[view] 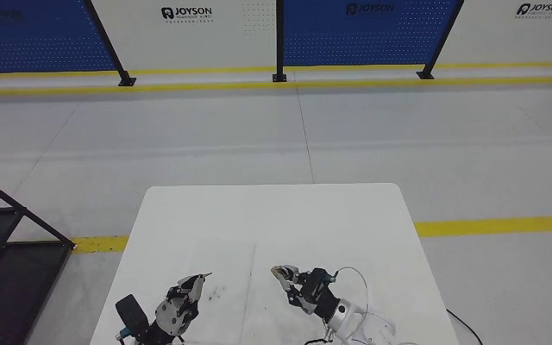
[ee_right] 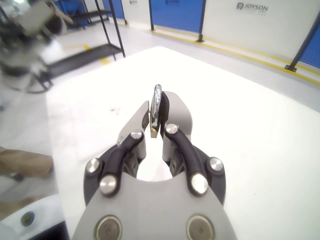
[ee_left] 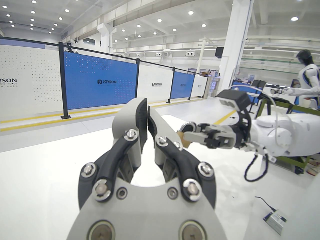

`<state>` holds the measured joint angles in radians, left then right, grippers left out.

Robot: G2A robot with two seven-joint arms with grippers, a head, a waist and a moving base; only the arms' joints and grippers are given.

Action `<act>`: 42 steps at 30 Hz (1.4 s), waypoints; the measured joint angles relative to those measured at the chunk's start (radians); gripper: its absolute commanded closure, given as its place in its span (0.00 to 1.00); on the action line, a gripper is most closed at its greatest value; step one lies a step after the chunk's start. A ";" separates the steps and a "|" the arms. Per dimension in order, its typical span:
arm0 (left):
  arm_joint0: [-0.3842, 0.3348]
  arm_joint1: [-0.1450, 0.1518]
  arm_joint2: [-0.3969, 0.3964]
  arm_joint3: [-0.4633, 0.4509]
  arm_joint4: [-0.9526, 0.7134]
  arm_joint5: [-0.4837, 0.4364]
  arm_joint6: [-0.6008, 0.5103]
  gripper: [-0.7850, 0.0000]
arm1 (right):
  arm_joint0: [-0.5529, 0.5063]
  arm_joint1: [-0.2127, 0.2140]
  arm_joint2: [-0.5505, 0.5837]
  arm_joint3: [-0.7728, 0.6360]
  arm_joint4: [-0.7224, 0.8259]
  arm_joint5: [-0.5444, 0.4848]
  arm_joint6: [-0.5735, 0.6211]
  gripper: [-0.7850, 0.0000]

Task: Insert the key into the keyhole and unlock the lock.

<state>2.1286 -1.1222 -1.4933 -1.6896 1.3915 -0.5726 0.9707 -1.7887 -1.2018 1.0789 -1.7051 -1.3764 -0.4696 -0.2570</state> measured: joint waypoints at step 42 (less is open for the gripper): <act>-0.154 -0.042 0.278 -0.073 -0.505 -0.373 -0.097 1.00 | 0.147 -0.044 -0.193 0.114 0.547 -0.518 -0.274 1.00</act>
<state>1.9747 -1.1637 -1.2157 -1.7626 0.8866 -0.9460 0.8742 -1.6417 -1.2458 0.8855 -1.5913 -0.8293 -0.9880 -0.5310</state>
